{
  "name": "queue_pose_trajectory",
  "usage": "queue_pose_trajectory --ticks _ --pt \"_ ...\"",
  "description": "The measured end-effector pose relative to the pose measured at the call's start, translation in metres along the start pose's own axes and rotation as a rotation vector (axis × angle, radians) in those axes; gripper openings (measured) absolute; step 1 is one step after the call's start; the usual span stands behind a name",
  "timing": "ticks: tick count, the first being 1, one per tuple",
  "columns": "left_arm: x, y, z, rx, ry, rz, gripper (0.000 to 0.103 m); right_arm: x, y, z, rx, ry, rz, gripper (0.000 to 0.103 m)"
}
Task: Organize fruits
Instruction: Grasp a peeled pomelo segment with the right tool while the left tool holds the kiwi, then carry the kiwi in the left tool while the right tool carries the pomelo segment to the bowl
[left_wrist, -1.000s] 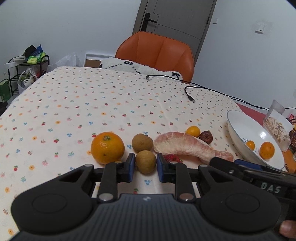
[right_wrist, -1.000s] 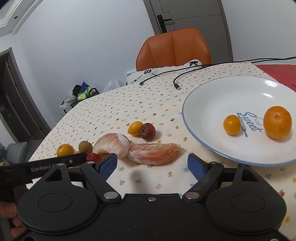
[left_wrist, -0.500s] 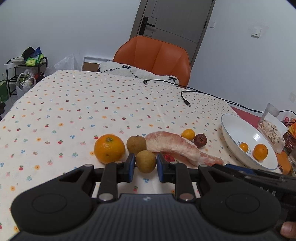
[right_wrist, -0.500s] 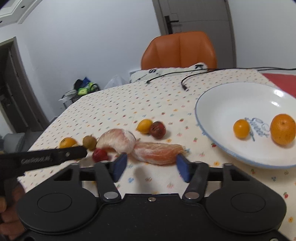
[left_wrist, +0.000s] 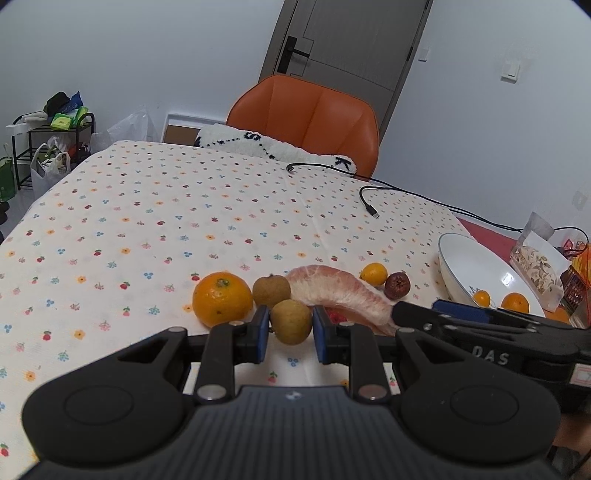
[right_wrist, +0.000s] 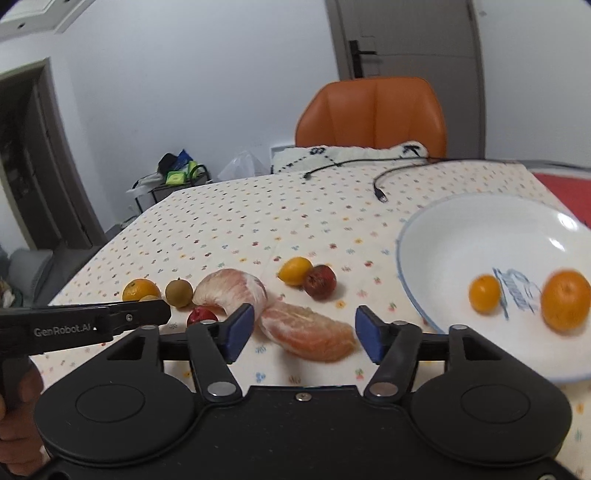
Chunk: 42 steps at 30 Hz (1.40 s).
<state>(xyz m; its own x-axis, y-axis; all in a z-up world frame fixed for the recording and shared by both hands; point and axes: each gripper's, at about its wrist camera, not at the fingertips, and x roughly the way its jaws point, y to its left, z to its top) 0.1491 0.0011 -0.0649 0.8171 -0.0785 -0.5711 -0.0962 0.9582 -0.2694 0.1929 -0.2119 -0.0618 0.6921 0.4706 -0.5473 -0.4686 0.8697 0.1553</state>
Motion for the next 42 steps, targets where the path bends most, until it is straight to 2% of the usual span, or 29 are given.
queue_pose_trajectory --ticks 8,14,19,23,28,33,40,42 --pt "-0.002 0.000 -0.001 -0.003 0.000 0.001 0.023 0.013 0.003 0.000 -0.042 0.042 0.031 0.062" --pt "-0.003 0.000 -0.002 -0.003 -0.001 -0.002 0.023 -0.001 0.001 -0.007 0.000 0.068 0.089 0.062" --pt "-0.005 -0.003 -0.004 0.003 -0.006 -0.007 0.023 -0.013 0.003 -0.006 0.024 0.075 0.150 0.059" --pt "-0.007 -0.003 -0.003 0.002 -0.008 -0.008 0.023 -0.011 0.006 -0.003 0.008 0.060 0.069 0.059" --pt "-0.006 0.000 -0.002 -0.007 -0.007 -0.011 0.023 0.000 0.010 -0.003 0.010 0.060 0.031 0.058" --pt "-0.004 0.004 -0.002 -0.014 0.000 -0.007 0.023 0.008 0.015 -0.007 0.000 0.068 -0.026 0.048" --pt "-0.008 0.000 0.000 -0.005 -0.009 0.003 0.023 0.014 0.022 -0.009 -0.038 0.053 -0.090 0.043" --pt "-0.008 -0.003 0.001 -0.001 -0.011 0.002 0.023 0.013 0.022 -0.009 -0.045 0.051 -0.103 0.037"
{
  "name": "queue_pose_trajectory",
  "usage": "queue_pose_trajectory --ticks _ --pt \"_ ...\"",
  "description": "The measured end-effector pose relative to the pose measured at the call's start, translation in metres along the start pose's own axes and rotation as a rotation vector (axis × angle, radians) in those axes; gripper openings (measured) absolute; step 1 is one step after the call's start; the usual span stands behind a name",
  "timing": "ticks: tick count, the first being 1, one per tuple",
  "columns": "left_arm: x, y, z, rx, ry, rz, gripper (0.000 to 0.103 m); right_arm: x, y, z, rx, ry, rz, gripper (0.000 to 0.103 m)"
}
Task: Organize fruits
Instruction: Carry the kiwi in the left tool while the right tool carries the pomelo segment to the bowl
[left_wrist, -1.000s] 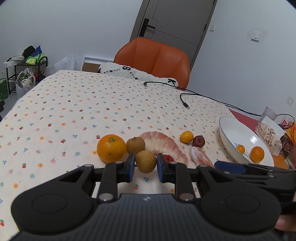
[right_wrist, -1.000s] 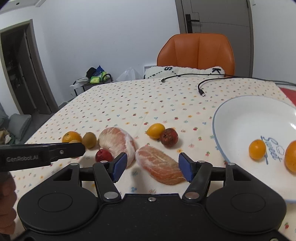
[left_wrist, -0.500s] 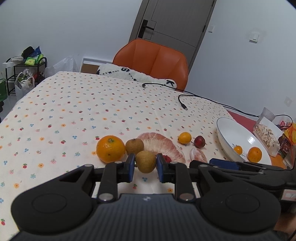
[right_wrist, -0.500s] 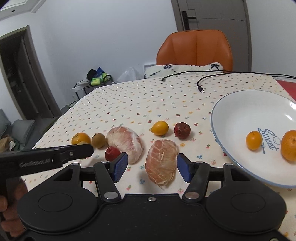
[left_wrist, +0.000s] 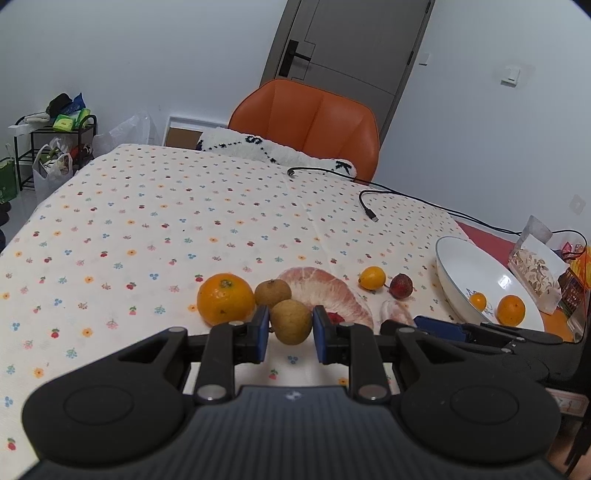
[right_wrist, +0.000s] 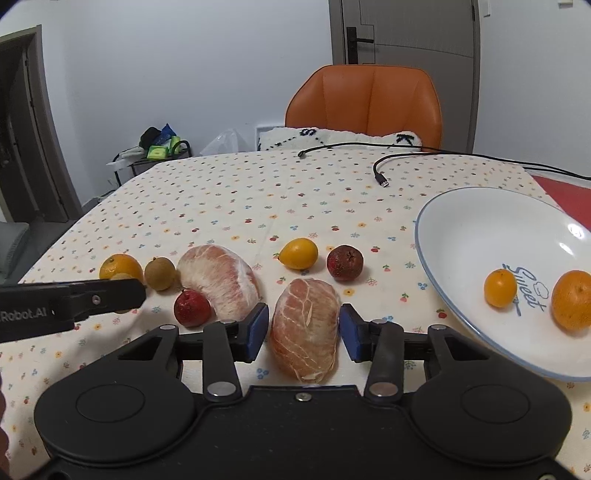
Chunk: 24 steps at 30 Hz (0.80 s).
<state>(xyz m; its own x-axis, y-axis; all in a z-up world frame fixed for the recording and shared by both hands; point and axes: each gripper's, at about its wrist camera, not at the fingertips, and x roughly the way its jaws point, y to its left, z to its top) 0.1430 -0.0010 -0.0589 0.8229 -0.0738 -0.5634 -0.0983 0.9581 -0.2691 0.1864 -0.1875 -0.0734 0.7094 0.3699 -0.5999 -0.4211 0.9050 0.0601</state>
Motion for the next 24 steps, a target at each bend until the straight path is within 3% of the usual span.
queue_pose_trajectory --ticks 10,24 --pt "-0.008 -0.021 0.005 0.034 -0.027 -0.022 0.023 -0.021 -0.005 -0.002 0.028 -0.024 0.088 0.032" --pt "-0.007 -0.058 0.013 0.085 -0.051 -0.070 0.023 -0.060 -0.035 0.012 0.089 -0.134 0.079 0.032"
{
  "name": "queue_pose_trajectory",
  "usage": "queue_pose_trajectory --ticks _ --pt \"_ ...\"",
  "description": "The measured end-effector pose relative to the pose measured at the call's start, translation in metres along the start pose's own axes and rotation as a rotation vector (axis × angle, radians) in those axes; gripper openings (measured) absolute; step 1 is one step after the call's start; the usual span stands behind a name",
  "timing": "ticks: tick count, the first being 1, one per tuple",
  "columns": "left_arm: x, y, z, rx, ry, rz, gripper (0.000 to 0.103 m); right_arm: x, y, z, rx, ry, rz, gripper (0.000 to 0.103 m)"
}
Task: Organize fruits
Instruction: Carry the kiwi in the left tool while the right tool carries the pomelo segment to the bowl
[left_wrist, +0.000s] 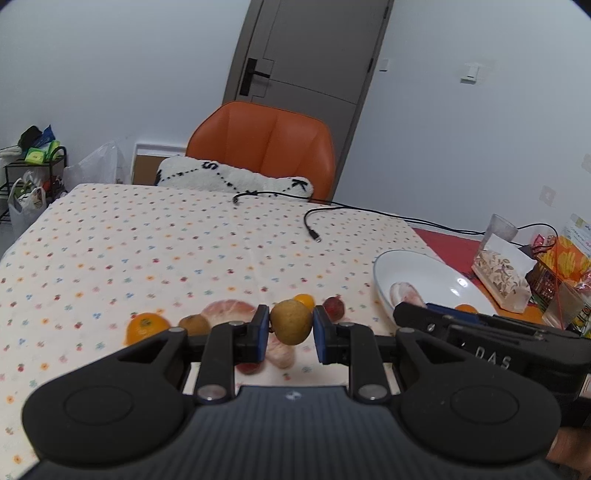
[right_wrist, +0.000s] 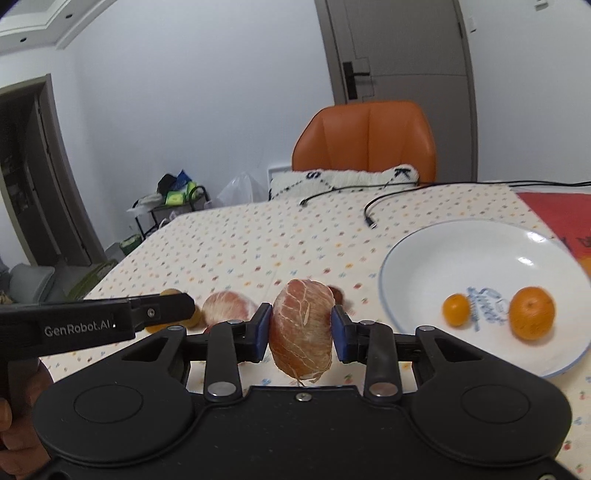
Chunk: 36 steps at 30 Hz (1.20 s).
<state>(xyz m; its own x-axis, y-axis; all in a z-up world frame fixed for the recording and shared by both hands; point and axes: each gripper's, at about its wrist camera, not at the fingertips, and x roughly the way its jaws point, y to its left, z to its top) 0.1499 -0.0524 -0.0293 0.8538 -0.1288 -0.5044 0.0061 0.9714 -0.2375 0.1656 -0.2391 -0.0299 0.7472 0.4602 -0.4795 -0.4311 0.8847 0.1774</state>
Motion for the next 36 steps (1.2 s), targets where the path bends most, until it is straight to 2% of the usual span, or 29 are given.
queue_pose_trajectory --ticks 11,25,36 --pt "0.012 -0.033 0.006 0.047 0.001 -0.042 0.023 -0.018 -0.038 0.008 0.053 -0.054 -0.070 0.032" --pt "0.038 -0.074 0.017 0.117 0.012 -0.084 0.023 -0.027 -0.089 0.001 0.112 -0.076 -0.161 0.032" --pt "0.067 -0.096 0.018 0.147 0.049 -0.094 0.023 -0.021 -0.109 0.002 0.127 -0.082 -0.151 0.033"
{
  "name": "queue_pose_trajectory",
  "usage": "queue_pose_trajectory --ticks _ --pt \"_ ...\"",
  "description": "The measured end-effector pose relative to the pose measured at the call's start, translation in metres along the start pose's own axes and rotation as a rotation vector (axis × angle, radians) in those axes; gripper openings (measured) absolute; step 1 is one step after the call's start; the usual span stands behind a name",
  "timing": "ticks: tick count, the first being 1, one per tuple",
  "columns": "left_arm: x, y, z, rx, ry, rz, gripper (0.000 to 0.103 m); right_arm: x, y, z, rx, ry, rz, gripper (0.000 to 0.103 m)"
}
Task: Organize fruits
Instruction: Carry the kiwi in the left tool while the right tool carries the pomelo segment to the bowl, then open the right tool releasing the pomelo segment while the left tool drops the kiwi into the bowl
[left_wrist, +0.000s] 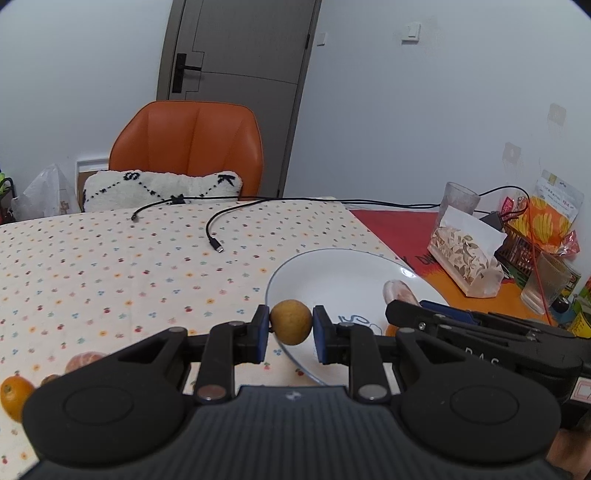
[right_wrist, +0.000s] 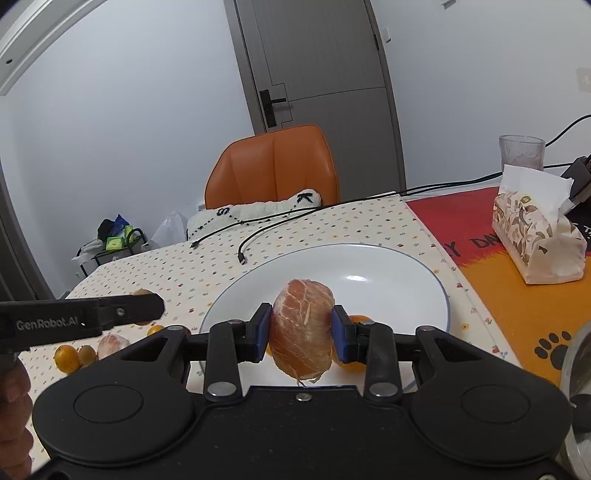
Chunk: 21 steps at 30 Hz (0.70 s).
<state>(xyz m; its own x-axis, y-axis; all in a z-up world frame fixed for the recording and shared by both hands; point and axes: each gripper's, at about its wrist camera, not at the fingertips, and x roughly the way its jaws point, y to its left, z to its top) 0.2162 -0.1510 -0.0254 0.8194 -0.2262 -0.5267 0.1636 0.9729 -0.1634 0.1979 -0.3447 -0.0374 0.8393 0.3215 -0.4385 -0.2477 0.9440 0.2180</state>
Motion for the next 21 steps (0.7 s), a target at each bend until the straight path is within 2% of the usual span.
queue_pose_trajectory --ticks 5,12,15,21 --pt "0.010 -0.001 0.003 0.005 0.008 0.007 0.023 0.006 -0.005 0.004 0.016 -0.011 0.023 0.040" --pt "0.019 -0.002 0.004 -0.004 0.025 0.009 0.024 -0.006 -0.025 0.004 0.086 -0.036 0.027 0.045" --pt "0.018 -0.002 0.004 -0.011 0.019 0.015 0.027 -0.012 -0.034 0.002 0.111 -0.042 0.014 0.050" --pt "0.010 0.002 0.003 -0.019 0.019 0.021 0.030 -0.016 -0.034 -0.003 0.105 -0.028 0.006 0.052"
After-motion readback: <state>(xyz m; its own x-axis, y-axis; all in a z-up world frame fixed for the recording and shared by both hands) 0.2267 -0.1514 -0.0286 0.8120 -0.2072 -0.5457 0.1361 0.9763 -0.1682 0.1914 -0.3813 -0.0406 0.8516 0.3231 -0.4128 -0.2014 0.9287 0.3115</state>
